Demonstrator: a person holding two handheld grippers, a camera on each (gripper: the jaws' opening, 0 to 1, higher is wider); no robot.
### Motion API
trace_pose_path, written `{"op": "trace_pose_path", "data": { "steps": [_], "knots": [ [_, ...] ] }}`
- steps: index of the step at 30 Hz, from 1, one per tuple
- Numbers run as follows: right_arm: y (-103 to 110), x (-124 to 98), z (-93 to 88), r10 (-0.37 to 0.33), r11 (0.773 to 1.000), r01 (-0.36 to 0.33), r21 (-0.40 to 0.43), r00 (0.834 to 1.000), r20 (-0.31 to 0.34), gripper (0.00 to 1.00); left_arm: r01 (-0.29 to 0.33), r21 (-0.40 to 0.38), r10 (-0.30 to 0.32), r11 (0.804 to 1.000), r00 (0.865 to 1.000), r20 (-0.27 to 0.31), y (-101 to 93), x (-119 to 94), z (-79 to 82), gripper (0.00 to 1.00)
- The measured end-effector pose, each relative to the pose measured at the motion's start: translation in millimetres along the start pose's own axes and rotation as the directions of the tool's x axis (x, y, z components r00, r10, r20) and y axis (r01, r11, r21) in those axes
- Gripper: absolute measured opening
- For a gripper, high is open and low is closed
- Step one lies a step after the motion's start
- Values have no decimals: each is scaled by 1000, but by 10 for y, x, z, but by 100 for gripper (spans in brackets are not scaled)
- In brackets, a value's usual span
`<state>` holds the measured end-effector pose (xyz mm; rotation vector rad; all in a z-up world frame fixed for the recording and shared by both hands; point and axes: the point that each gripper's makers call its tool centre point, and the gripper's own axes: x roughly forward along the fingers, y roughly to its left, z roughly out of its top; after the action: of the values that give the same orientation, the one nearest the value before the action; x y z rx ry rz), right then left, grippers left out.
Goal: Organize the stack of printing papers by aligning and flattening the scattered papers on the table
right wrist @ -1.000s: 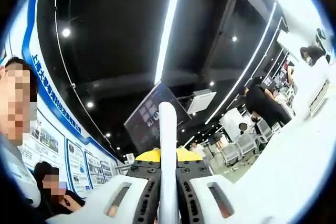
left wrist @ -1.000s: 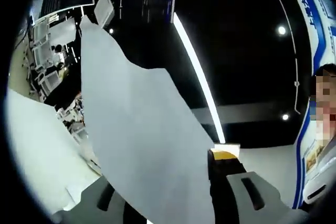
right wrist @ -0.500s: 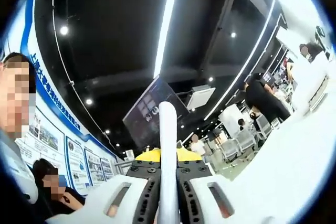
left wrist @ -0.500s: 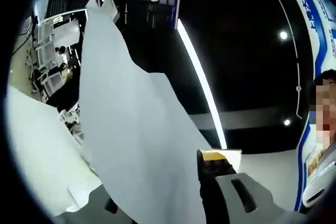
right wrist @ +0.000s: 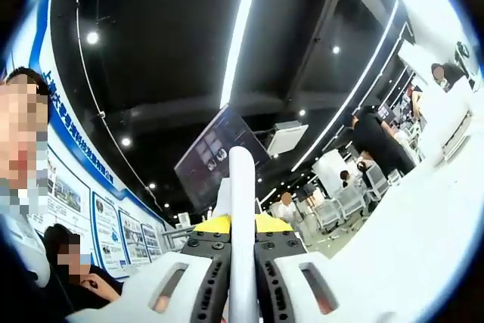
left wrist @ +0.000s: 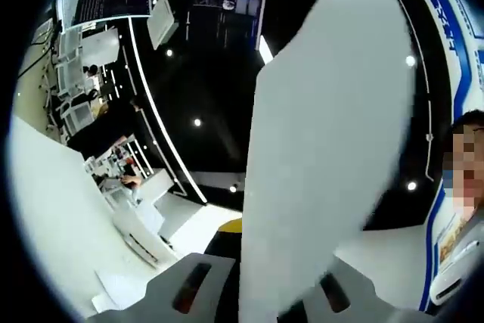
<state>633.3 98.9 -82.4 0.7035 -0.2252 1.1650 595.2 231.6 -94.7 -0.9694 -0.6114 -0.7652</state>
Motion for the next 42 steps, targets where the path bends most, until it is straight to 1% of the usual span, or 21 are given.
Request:
{"op": "trace_pose_path", "data": {
  "steps": [2,4,9,11,12,13,15,19,22,23,24,26,28,30,31,33,36,39,42],
  "knots": [
    [-5,8,18,-7,1000,7,-13,1000,2,5,7,-8,-7,1000,1000,6,-13,-2,11,6],
    [-3,12,21,-10,1000,10,-25,1000,2,7,12,1,-12,1000,1000,6,-26,-1,15,6],
    [-79,9,18,-40,991,39,-125,999,-8,14,19,7,-19,1000,1000,14,-34,-7,55,6],
    [-17,-37,-26,-50,986,48,-160,999,-11,17,21,4,-21,1000,1000,13,-27,-12,74,6],
    [97,-57,-102,-63,981,59,-185,998,-14,19,19,1,-19,1000,1000,13,-19,-18,84,6],
    [96,-76,-115,-77,974,71,-214,997,-17,20,16,-3,-16,1000,1000,15,-15,-26,91,6],
    [46,-99,-98,-93,966,86,-244,995,-19,23,21,-15,-21,1000,1000,19,-22,-36,98,6],
    [88,-152,-132,-122,956,114,-271,992,-14,28,20,-18,-20,1000,1000,14,-23,-46,92,6],
    [87,-191,-135,-134,953,127,-274,991,-8,28,20,-18,-19,1000,1000,15,-31,-55,90,6],
    [59,-234,-132,-150,950,143,-278,989,-5,28,15,-19,-14,1000,1000,15,-21,-65,96,6],
    [76,-275,-165,-169,946,162,-281,986,-2,28,6,-17,-6,1000,1000,14,-3,-79,100,6],
    [28,-330,-167,-196,942,189,-279,981,4,27,0,-19,0,1000,1000,13,15,-91,100,6],
    [-66,-402,-113,-218,937,212,-279,976,10,26,-8,-22,8,1000,1000,18,36,-107,111,6],
    [-50,-459,-119,-232,934,228,-276,972,19,26,-16,-18,16,1000,1000,17,56,-118,119,6],
    [-190,-520,-24,-243,932,240,-273,970,23,26,-19,-16,19,1000,1000,18,66,-125,123,6],
    [-254,-576,14,-257,927,254,-274,966,27,26,-25,-17,25,1000,1000,16,88,-139,120,6],
    [-333,-684,45,-284,918,282,-280,958,34,26,-43,-23,44,999,999,8,147,-168,94,6],
    [-462,-799,69,-316,905,314,-286,948,40,26,-61,-33,61,998,998,-2,202,-208,53,6],
    [-556,-875,77,-337,899,333,-285,941,38,26,-75,-50,74,996,997,-13,242,-233,22,6]
  ]
}}
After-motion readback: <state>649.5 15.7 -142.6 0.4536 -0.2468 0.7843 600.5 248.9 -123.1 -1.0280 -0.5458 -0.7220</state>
